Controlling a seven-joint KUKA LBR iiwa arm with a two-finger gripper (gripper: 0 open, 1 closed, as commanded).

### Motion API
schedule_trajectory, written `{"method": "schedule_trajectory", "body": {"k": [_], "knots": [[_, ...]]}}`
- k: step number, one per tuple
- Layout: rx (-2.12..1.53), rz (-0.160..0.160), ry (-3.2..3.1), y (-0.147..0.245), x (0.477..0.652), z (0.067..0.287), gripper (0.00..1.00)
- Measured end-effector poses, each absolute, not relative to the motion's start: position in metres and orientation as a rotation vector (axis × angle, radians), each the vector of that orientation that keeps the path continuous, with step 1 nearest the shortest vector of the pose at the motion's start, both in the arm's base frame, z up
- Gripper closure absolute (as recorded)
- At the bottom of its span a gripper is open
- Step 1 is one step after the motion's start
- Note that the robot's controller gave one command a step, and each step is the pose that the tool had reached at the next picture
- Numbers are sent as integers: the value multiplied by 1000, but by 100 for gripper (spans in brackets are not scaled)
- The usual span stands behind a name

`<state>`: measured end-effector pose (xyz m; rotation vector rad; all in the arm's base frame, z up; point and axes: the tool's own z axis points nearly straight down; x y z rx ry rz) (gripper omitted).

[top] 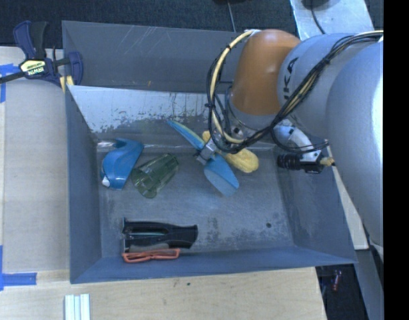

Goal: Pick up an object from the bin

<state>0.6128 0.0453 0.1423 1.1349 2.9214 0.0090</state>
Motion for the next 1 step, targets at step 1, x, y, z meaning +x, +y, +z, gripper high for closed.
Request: {"method": "schedule_trajectory", "body": {"k": [1], "knots": [[1134,5,2927,45,612,165,100]]}}
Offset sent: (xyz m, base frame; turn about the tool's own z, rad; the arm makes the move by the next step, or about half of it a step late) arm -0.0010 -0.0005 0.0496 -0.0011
